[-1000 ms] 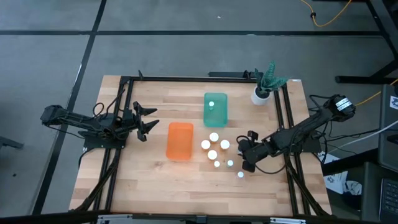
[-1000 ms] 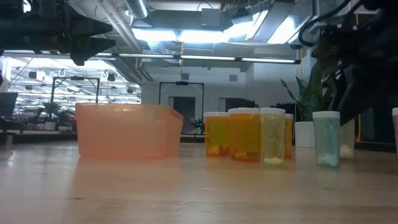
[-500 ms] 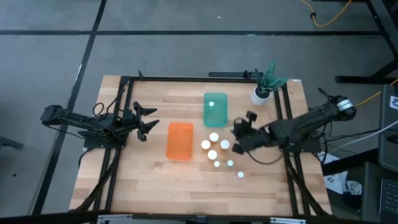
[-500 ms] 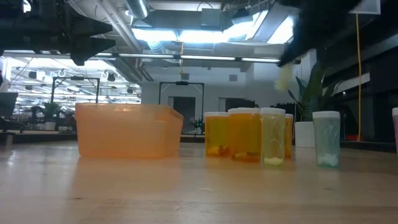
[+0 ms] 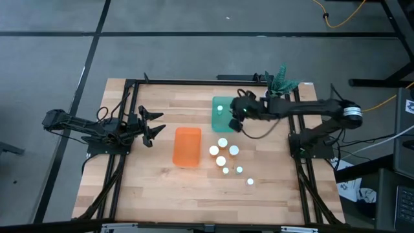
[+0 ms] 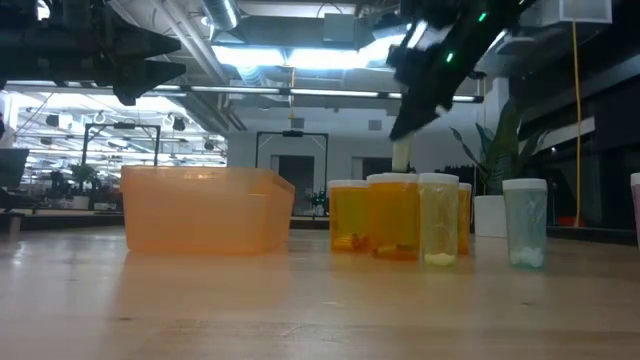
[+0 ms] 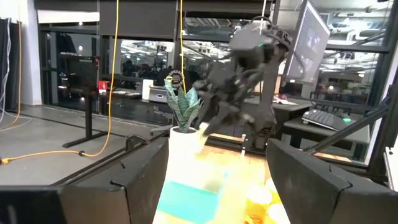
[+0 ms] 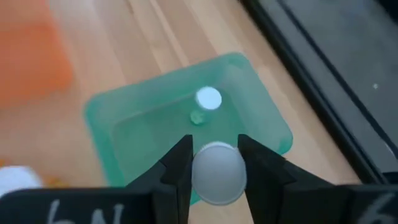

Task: Pick and place medicine bottles into bin by pill shape (circle, oval)
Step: Put the small yellow medicine bottle into the blue bin, then put the small purple medicine bottle into the blue bin

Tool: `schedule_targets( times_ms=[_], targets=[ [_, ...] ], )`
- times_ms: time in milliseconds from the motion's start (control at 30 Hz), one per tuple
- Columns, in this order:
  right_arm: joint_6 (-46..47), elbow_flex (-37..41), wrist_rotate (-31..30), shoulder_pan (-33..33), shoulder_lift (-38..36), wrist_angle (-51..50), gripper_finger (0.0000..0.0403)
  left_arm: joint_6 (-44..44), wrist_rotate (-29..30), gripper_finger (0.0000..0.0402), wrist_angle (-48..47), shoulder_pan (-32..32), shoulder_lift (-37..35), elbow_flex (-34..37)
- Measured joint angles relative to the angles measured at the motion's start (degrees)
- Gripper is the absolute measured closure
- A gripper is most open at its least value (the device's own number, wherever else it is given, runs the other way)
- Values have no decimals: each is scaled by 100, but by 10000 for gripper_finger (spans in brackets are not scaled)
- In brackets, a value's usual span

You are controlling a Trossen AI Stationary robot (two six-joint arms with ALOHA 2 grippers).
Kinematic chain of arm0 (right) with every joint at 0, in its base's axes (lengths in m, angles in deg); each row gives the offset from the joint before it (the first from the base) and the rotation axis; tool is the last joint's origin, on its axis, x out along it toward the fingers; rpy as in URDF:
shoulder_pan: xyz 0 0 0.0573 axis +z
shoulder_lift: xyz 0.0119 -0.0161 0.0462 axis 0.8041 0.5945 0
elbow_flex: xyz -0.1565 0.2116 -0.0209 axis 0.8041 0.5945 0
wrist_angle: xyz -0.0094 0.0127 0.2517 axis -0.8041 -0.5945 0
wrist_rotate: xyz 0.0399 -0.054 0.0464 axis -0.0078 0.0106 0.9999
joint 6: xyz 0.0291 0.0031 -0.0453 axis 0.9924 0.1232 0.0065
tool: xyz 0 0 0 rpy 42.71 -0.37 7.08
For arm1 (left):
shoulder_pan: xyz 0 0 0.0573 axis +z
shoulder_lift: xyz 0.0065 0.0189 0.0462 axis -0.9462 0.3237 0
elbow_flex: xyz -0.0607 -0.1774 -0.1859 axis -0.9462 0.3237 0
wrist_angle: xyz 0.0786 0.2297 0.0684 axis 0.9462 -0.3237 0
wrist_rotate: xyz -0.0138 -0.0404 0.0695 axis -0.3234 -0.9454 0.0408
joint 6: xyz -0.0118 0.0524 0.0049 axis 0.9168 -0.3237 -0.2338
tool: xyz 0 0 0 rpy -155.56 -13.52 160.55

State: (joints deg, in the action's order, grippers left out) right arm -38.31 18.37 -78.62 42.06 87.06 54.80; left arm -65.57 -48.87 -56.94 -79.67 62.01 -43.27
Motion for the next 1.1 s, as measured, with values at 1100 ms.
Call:
schedule_targets(
  times_ms=[1100],
  targets=[
    [-516, -494, 1064, -1049, 1718, 389, 220, -7, 0, 139, -2, 2, 1, 0]
  ],
)
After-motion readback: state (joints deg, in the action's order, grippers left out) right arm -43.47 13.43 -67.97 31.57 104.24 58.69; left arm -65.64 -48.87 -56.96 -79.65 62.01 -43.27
